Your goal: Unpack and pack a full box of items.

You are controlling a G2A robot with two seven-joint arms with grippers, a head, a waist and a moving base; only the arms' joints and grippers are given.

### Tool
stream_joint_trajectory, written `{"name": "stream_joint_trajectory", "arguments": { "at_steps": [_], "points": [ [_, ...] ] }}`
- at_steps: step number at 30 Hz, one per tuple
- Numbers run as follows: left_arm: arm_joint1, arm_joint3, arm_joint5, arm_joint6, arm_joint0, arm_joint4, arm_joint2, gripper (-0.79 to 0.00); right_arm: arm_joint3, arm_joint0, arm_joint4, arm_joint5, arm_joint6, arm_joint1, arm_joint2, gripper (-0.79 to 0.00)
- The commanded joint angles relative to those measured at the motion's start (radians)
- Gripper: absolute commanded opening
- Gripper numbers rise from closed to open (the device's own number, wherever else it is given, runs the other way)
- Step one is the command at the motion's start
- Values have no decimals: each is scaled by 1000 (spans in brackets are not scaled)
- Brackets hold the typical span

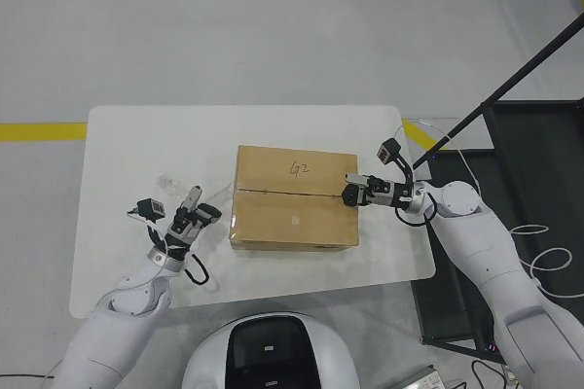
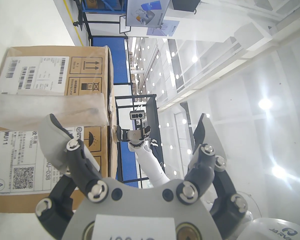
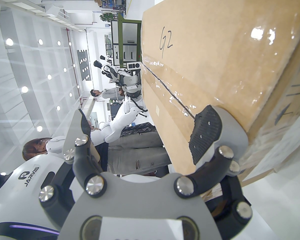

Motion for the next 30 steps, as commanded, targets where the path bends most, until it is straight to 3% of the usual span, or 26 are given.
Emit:
{"name": "stream_joint_trajectory", "arguments": {
  "at_steps": [1,15,30],
  "points": [
    [-4,14,11,10,16,-38,-4,0,0,0,0,0,0,0,0,0],
    [-71,162,12,-25,-42,-222,64,0,0,0,0,0,0,0,0,0],
    [-145,310,-97,-92,-137,-308,107,0,0,0,0,0,0,0,0,0]
  ]
}}
